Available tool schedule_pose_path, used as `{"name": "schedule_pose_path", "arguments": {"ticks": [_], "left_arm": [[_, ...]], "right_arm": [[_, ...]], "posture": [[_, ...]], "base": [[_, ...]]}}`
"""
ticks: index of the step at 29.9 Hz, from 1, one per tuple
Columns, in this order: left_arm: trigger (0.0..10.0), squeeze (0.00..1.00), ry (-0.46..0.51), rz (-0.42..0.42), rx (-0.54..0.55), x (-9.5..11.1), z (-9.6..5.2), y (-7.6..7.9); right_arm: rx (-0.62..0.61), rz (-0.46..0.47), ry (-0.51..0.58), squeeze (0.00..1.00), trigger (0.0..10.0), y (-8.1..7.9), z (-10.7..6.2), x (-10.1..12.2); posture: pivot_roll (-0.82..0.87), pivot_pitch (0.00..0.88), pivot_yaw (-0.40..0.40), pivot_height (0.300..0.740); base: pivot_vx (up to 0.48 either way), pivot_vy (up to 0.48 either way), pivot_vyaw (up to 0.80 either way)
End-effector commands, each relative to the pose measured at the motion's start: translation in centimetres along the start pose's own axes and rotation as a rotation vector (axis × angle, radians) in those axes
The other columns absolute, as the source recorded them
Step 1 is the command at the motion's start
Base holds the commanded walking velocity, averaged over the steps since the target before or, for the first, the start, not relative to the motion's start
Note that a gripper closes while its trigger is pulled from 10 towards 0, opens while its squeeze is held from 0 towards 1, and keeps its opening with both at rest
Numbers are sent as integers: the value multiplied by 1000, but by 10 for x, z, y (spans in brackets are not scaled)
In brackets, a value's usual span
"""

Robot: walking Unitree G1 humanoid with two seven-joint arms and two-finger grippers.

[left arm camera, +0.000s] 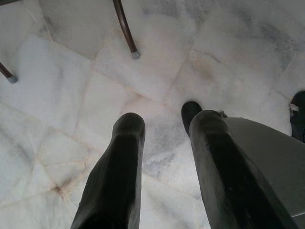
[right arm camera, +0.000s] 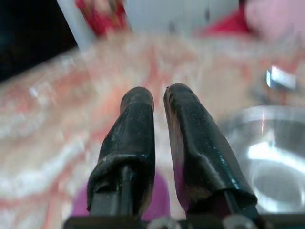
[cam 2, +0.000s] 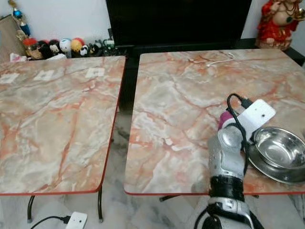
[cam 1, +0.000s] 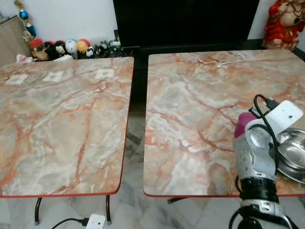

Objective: Setting the table

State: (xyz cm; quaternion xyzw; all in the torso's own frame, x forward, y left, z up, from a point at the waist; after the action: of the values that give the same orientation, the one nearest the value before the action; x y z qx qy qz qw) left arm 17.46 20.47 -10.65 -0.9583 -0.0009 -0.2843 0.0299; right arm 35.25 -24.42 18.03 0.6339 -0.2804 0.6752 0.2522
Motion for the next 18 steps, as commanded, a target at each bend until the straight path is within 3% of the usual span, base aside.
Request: {"name": "schedule_pose_path", "arguments": {"ticks": [1,3,5,8,11,16,18], "left_arm": [[10000,0,-7,-9,4,-2,0,-2],[10000,0,-5,-9,4,-1,0,-2],[10000,0,-1,-8,4,-1,0,-2],[10000,0,-2,-6,4,-1,0,-2],[10000,0,-1,-1,6,-1,0,-3],[10000,0,0,-9,14,0,-1,-5],[10000,0,-3,-12,20,-1,-1,-6]], "right_arm": [[118,8,103,0,10000,-11,-7,14],[238,24,119,0,10000,-20,-12,12],[512,14,123,0,10000,-34,-31,-3],[548,-1,129,0,10000,-34,-35,-6],[717,-86,138,0,10000,-42,-51,-19],[696,-71,142,0,10000,-39,-51,-23],[685,-43,140,0,10000,-36,-50,-24]], "posture": [[-88,0,37,740],[-85,0,36,740],[-97,0,42,740],[-98,2,44,740],[-101,4,43,740],[-98,5,49,740],[-97,1,53,740]], "base": [[0,0,0],[0,0,0],[0,0,0],[0,0,0],[0,0,0],[0,0,0],[0,0,681]]}}
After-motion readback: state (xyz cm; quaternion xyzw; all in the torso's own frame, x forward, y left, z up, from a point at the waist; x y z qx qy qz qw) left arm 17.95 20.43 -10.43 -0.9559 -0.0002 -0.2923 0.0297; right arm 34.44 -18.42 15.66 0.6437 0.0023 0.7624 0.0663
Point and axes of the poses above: a point about 5 cm out from each wrist's last joint towards the gripper, its own z axis pointing out of the wrist towards the gripper, its own x axis along the axis of the wrist's last joint, y = z × x, the point moved 2 cm from there along z, pointing out of the wrist towards the gripper, and after that the axes turned 9 degrees about -z, right-handed, at the moved point
